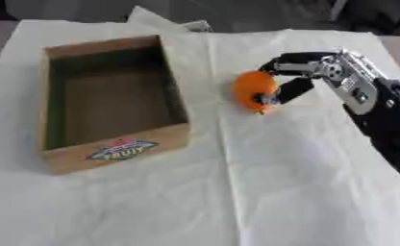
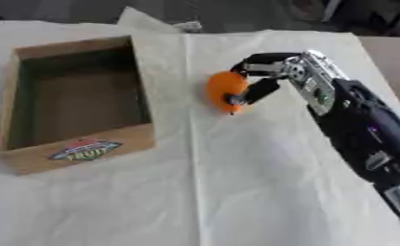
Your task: Pick up objects on the table and place them in the box.
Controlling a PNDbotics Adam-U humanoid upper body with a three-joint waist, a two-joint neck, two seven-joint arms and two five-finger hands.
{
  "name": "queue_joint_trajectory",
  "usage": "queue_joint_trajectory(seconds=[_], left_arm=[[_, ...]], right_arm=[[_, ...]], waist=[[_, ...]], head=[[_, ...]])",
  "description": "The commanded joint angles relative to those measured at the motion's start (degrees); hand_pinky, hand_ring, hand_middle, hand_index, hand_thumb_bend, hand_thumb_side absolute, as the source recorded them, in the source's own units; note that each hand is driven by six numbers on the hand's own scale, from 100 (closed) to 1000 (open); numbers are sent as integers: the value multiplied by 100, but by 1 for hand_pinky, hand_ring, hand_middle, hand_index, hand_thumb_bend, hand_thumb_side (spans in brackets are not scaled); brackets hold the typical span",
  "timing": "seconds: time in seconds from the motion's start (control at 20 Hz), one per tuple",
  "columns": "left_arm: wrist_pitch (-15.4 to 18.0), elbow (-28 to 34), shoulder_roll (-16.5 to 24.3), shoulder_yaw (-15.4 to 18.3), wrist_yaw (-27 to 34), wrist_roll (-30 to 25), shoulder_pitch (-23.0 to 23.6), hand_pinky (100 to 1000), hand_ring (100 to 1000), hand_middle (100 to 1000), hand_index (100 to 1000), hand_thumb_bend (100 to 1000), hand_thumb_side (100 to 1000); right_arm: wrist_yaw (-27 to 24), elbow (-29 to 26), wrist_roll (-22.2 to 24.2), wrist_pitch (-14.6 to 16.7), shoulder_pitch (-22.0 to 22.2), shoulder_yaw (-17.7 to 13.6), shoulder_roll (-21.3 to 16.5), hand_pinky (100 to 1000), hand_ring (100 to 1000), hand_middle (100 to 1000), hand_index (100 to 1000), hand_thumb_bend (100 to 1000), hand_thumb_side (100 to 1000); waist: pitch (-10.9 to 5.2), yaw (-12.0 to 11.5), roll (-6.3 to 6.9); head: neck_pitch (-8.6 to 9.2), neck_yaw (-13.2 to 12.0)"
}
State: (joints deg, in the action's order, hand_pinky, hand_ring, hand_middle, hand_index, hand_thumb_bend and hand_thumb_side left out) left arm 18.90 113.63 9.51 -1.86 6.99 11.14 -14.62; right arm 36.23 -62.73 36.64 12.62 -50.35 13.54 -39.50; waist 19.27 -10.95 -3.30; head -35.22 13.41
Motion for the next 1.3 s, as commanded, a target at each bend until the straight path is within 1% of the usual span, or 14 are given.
queue_joint_trajectory(seconds=[0.05,0.2,0.3,0.35,0.4,0.45,0.5,0.6,0.65,0.7,0.9,1.2,1.25,1.3], left_arm=[[-12,96,20,-5,-29,-20,-45,414,560,653,724,100,1000],[-23,96,19,-4,-32,-24,-43,415,560,654,724,100,1000],[-28,96,19,-4,-33,-25,-44,415,560,654,724,100,1000],[-31,96,20,-4,-33,-27,-43,415,560,654,724,100,1000],[-33,96,20,-4,-33,-29,-44,415,560,654,724,100,1000],[-34,96,21,-4,-33,-30,-44,415,560,654,724,100,1000],[-36,96,21,-3,-33,-31,-43,415,560,654,723,100,1000],[-36,96,23,-1,-31,-31,-43,415,560,654,724,100,1000],[-35,96,24,1,-30,-31,-44,416,560,654,724,100,1000],[-36,96,24,1,-28,-31,-41,416,560,654,724,100,1000],[-39,96,26,4,-18,-30,-37,417,560,654,724,100,999],[-37,96,33,7,2,-34,-25,417,560,653,724,100,998],[-36,96,35,7,4,-35,-25,417,560,653,724,100,999],[-35,96,36,7,7,-36,-25,417,560,654,724,100,998]], right_arm=[[-193,-178,-104,-72,-48,-6,-102,864,780,489,782,100,493],[-406,-352,-172,-152,-41,14,-110,849,762,486,739,100,423],[-551,-478,-185,-219,-34,33,-127,838,748,479,719,100,341],[-616,-537,-195,-263,-32,42,-140,832,742,470,708,100,270],[-670,-589,-211,-311,-30,50,-150,829,738,462,701,100,235],[-714,-639,-232,-360,-28,57,-160,820,729,449,688,100,154],[-743,-690,-267,-406,-28,59,-169,814,723,439,678,100,116],[-759,-774,-361,-493,-30,53,-190,797,703,417,658,100,119],[-754,-805,-415,-535,-30,52,-197,793,696,412,652,100,180],[-751,-840,-473,-573,-38,41,-202,796,682,397,642,100,127],[-771,-971,-674,-697,-62,48,-219,790,667,387,631,100,143],[-830,-1129,-816,-797,-115,55,-247,783,662,381,624,100,163],[-837,-1163,-834,-805,-131,49,-251,782,663,380,624,100,271],[-844,-1199,-858,-813,-155,35,-254,782,663,379,624,100,171]], waist=[[-100,15,12],[-103,19,10],[-105,22,10],[-107,24,9],[-109,26,9],[-111,26,9],[-113,26,11],[-122,26,13],[-125,26,14],[-130,28,17],[-155,34,27],[-190,41,47],[-194,42,49],[-198,43,52]], head=[[-32,-16],[-34,-22],[-32,-26],[-32,-28],[-31,-29],[-30,-29],[-29,-31],[-31,-34],[-30,-34],[-26,-35],[-27,-30],[-14,-37],[-9,-38],[-9,-39]])
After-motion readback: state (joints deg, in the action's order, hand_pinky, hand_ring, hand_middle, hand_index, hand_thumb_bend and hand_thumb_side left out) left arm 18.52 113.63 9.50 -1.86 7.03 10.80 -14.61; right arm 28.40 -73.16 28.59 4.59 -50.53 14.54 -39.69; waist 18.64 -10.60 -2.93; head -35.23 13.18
